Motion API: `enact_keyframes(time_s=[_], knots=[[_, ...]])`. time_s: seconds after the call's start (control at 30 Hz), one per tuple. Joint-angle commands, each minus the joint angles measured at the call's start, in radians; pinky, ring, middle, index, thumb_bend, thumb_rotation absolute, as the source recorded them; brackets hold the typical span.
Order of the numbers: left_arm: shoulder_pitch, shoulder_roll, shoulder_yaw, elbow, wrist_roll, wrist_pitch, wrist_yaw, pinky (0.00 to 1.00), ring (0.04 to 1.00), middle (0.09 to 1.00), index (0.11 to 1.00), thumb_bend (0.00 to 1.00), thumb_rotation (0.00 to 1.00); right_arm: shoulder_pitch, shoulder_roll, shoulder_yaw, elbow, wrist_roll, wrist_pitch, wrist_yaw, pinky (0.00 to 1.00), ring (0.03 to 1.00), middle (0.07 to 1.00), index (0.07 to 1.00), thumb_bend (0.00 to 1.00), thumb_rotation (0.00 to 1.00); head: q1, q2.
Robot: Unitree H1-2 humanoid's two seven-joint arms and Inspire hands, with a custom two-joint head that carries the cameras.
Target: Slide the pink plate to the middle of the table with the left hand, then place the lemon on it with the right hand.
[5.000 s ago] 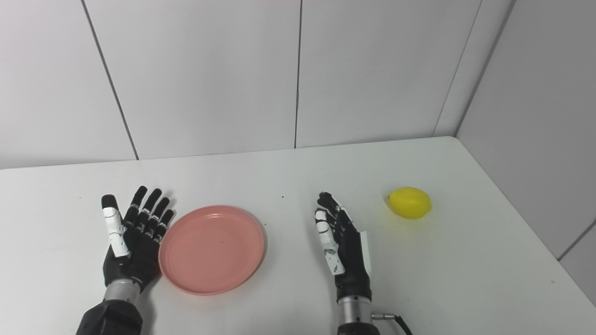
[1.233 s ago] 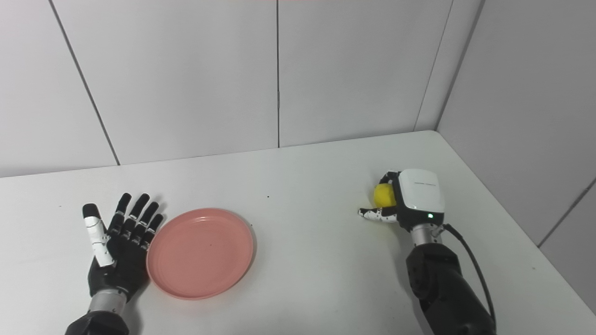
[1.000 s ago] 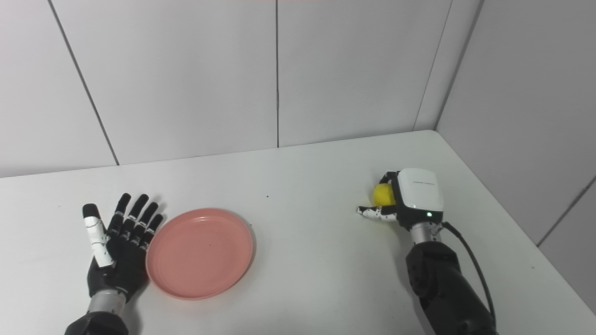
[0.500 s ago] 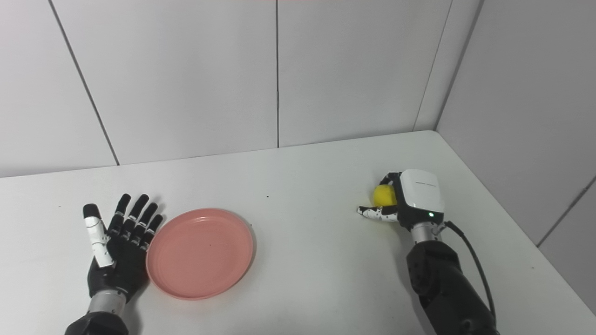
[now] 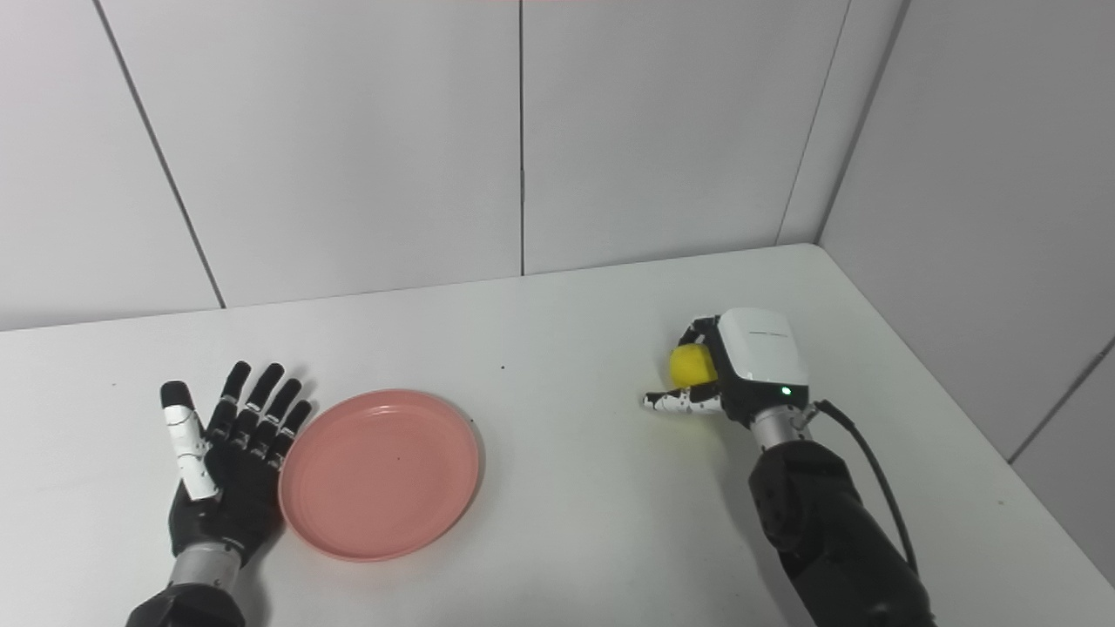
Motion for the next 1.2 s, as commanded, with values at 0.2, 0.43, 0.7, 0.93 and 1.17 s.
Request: enact_keyframes(time_s=[0.2,0.43,0.7,0.93,1.17], knots=[[0.043,-0.035,-0.012,0.008,0.022,0.061,0.061,0.91,0.891,0.891,0.929,0.82,0.83,-0.065,-0.009,0.004,-0.115,-0.047,-0.008,0.022,0.13,0.184,0.248,0.296,0.65,0.34,0.044,0.000],[0.052,-0.064,-0.032,0.001,0.038,0.050,0.085,0.89,0.867,0.858,0.923,0.82,0.81,-0.076,0.001,0.019,-0.152,-0.037,-0.054,0.012,0.14,0.187,0.250,0.286,0.67,0.30,0.114,-0.003],[0.058,-0.087,-0.054,0.005,0.049,0.030,0.106,0.89,0.867,0.872,0.915,0.85,0.80,-0.090,0.031,0.039,-0.196,-0.025,-0.070,0.037,0.15,0.198,0.265,0.297,0.66,0.28,0.174,-0.004],[0.063,-0.107,-0.081,0.005,0.076,0.016,0.143,0.89,0.854,0.852,0.907,0.87,0.81,-0.122,0.070,0.069,-0.223,-0.026,-0.078,0.076,0.17,0.218,0.290,0.319,0.65,0.31,0.227,-0.004],[0.065,-0.116,-0.102,0.018,0.088,-0.009,0.151,0.87,0.847,0.843,0.907,0.90,0.80,-0.152,0.100,0.098,-0.248,-0.035,-0.083,0.111,0.18,0.230,0.303,0.344,0.65,0.30,0.263,-0.011]])
